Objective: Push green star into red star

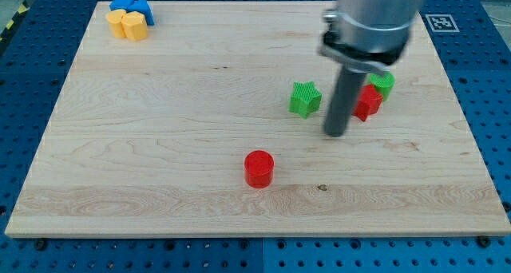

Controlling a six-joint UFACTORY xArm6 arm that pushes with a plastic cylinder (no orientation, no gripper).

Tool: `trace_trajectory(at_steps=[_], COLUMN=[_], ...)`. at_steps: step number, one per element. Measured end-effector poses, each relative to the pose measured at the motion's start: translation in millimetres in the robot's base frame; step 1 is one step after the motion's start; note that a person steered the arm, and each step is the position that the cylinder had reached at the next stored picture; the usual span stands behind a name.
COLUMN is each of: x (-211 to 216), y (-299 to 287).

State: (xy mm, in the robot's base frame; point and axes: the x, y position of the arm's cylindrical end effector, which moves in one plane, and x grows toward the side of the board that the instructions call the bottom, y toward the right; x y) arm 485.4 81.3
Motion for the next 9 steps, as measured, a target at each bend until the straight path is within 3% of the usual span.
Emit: trace_trajectory(at_steps=[1,2,4,6,9], x=[-2,-23,-62,-58,-30], y=[-86,-111,-75,-28,-20])
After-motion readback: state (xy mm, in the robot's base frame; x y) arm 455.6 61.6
